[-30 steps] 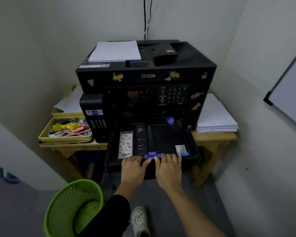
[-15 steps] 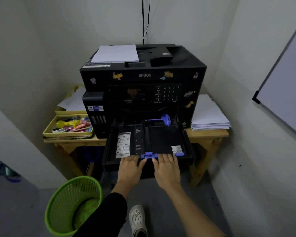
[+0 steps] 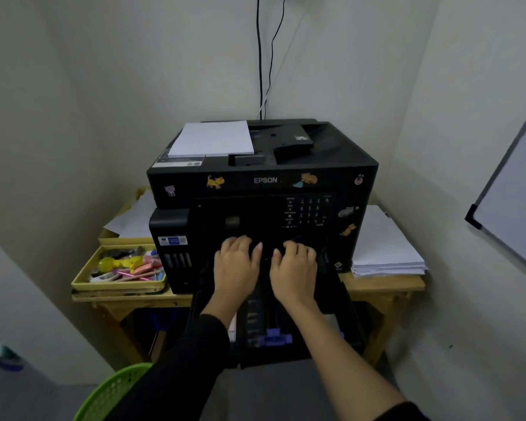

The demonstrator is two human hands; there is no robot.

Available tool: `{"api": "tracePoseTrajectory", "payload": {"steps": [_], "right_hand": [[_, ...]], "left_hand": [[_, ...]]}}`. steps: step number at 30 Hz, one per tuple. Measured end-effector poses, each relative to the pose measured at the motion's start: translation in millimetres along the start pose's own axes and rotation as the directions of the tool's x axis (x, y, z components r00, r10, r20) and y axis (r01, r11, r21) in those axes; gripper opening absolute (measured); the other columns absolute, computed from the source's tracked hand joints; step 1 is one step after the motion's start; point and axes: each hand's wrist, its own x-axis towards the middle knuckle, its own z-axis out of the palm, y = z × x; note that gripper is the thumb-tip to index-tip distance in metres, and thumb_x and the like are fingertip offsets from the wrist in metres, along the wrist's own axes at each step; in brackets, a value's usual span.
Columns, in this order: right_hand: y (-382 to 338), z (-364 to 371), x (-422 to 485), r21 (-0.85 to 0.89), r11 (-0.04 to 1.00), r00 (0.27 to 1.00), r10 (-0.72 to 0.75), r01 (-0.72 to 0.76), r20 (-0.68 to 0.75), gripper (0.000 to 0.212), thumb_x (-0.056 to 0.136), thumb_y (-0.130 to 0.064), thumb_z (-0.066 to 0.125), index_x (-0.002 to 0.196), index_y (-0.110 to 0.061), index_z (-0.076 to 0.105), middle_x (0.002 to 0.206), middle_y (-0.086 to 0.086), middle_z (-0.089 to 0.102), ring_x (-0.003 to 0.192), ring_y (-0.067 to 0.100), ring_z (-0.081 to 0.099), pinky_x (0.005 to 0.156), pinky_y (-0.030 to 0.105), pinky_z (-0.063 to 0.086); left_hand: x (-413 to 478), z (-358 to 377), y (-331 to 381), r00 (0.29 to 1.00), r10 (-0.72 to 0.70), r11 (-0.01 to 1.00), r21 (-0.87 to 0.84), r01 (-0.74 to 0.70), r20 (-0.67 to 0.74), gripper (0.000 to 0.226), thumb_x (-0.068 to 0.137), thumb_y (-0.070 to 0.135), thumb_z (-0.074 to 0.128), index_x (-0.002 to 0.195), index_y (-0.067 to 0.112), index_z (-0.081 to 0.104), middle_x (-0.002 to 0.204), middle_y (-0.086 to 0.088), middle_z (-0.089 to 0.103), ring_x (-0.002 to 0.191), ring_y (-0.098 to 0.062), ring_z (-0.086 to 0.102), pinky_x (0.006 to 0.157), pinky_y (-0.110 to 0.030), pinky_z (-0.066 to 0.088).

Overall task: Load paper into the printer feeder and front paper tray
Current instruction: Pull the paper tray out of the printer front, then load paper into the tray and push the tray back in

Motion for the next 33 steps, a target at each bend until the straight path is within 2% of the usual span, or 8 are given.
{"api": "tracePoseTrajectory", "payload": {"steps": [8,13,17,20,23,28,31,33], "right_hand": [[-92.5,-13.6,152.9,0.334,0.937,0.981,-0.041,0.105,-0.191,0.026,0.094,-0.017,0.048,0.115,-0.005,0.058,0.118,0.012,0.062,0.117,0.028,0.046,0.096,0.037,0.045],[-125.4,-9.2,227.1,0.398,0.915,0.998,0.062,-0.059,0.006,0.03,0.093,-0.006,0.042,0.121,-0.001,0.053,0.126,0.018,0.055,0.123,0.032,0.04,0.093,0.036,0.041],[-139.4,13.6,279.4,0.352,0.907,0.963,0.166,-0.233,0.21,0.025,0.091,-0.005,0.042,0.11,0.002,0.057,0.124,0.024,0.057,0.119,0.037,0.049,0.08,0.034,0.042],[-141.5,27.6,305.0,0.373,0.874,0.933,0.206,-0.311,0.297,0.03,0.091,-0.006,0.044,0.114,0.007,0.057,0.124,0.023,0.059,0.111,0.037,0.058,0.084,0.035,0.048],[-139.9,32.7,316.4,0.362,0.859,0.906,0.234,-0.363,0.353,0.023,0.09,-0.004,0.046,0.108,0.003,0.059,0.121,0.021,0.061,0.094,0.031,0.06,0.073,0.031,0.046],[-144.9,33.1,334.0,0.342,0.829,0.806,0.2,-0.443,0.558,0.021,0.091,0.0,0.048,0.109,0.004,0.058,0.084,0.013,0.055,0.073,0.024,0.054,0.073,0.028,0.04],[-148.3,32.2,337.7,0.406,0.824,0.855,0.166,-0.394,0.492,0.016,0.09,0.004,0.044,0.078,0.004,0.054,0.078,0.009,0.051,0.067,0.021,0.051,0.063,0.028,0.042],[-145.7,29.2,339.4,0.491,0.783,0.889,0.165,-0.382,0.428,0.016,0.089,0.005,0.042,0.077,0.006,0.053,0.081,0.012,0.054,0.068,0.024,0.052,0.058,0.027,0.042]], "left_hand": [[157.6,-66.9,-14.5,0.952,0.045,0.995,-0.068,-0.069,-0.301,0.037,0.096,0.033,0.046,0.117,0.007,0.062,0.121,-0.009,0.065,0.122,-0.026,0.048,0.099,-0.037,0.038],[218.2,-83.8,-34.9,0.995,-0.024,0.998,0.056,0.03,-0.101,0.04,0.098,0.03,0.042,0.124,0.004,0.057,0.126,-0.013,0.061,0.126,-0.03,0.043,0.099,-0.039,0.039],[251.2,-81.0,-54.2,0.995,-0.103,0.985,0.137,0.101,0.014,0.038,0.096,0.031,0.039,0.104,0.002,0.061,0.112,-0.016,0.064,0.109,-0.032,0.054,0.09,-0.039,0.043],[264.8,-81.2,-58.7,0.991,-0.134,0.981,0.147,0.129,0.028,0.032,0.094,0.027,0.042,0.097,0.002,0.061,0.106,-0.014,0.064,0.101,-0.03,0.058,0.085,-0.037,0.046],[273.3,-81.1,-58.8,0.988,-0.148,0.977,0.164,0.139,0.045,0.015,0.088,0.019,0.047,0.084,0.007,0.055,0.094,-0.011,0.06,0.084,-0.025,0.054,0.074,-0.032,0.043],[284.5,-82.5,-55.0,0.977,-0.205,0.968,0.159,0.194,0.054,0.021,0.081,0.014,0.05,0.098,0.006,0.06,0.092,-0.008,0.055,0.09,-0.026,0.056,0.076,-0.031,0.042],[288.5,-83.2,-52.7,0.956,-0.288,0.954,0.099,0.281,0.057,0.027,0.081,0.02,0.055,0.104,0.006,0.06,0.109,-0.01,0.062,0.102,-0.028,0.06,0.084,-0.032,0.045],[296.0,-85.3,-54.3,0.929,-0.366,0.931,0.01,0.366,0.055,0.036,0.081,0.029,0.059,0.11,0.007,0.059,0.115,-0.01,0.061,0.109,-0.03,0.057,0.091,-0.035,0.045]]}}
